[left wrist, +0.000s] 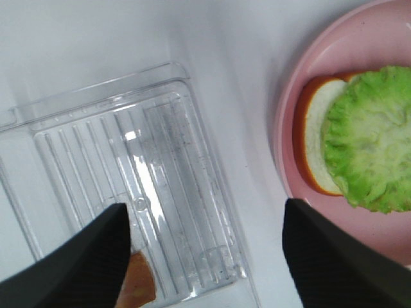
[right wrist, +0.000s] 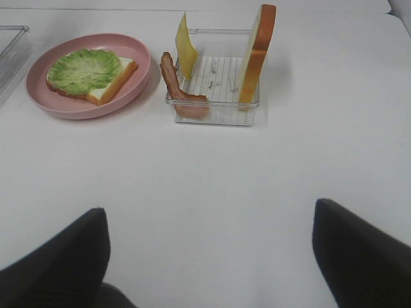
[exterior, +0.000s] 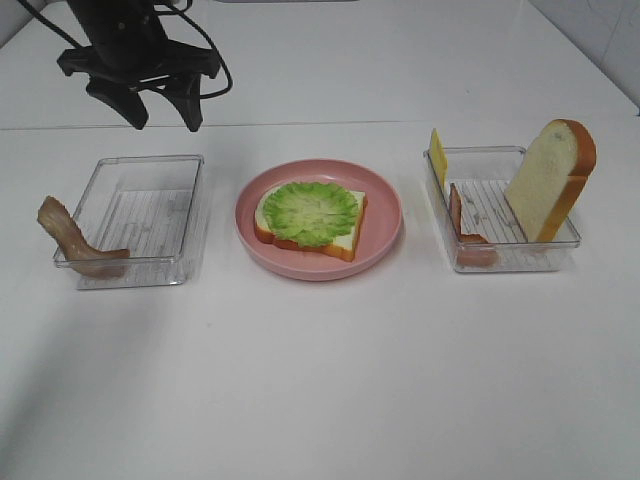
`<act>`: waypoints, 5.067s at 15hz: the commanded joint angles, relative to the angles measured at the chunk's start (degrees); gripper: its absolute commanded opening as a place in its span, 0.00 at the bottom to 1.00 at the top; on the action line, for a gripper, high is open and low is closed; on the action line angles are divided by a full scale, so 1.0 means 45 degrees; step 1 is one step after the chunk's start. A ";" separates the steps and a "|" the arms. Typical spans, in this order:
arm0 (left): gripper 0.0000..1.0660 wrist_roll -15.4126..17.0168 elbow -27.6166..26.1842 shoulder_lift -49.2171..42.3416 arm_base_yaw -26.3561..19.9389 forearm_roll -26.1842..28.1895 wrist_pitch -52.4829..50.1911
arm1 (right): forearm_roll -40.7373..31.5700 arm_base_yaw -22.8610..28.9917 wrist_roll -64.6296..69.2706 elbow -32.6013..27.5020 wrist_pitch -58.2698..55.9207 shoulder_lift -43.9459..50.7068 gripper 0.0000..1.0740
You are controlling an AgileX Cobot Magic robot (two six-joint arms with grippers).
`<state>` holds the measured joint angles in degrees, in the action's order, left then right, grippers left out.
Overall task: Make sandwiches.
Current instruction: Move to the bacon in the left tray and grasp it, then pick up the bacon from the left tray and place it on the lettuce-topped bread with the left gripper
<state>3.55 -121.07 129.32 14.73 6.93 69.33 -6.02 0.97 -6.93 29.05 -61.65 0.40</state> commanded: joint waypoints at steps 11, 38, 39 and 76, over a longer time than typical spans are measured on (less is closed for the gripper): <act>0.61 0.1184 0.5462 -0.5284 -0.1159 -0.1783 0.0904 | 0.0013 -0.0051 -0.0166 -0.0025 0.0127 0.0140 0.75; 0.37 0.1311 0.8340 -0.2597 -0.2215 -0.0789 -0.3323 | 0.0013 -0.0051 -0.0166 -0.0025 0.0127 0.0140 0.75; 0.29 0.1311 0.8340 -0.2597 -0.2215 -0.0789 -0.3323 | 0.0013 -0.0051 -0.0166 -0.0025 0.0127 0.0140 0.75; 0.00 -0.7168 0.3616 0.1044 0.1744 1.4120 -0.5131 | 0.0013 -0.0051 -0.0166 -0.0025 0.0127 0.0140 0.75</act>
<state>-28.19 -104.22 133.73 22.52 69.44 46.52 -6.02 0.97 -6.93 29.05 -61.65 0.40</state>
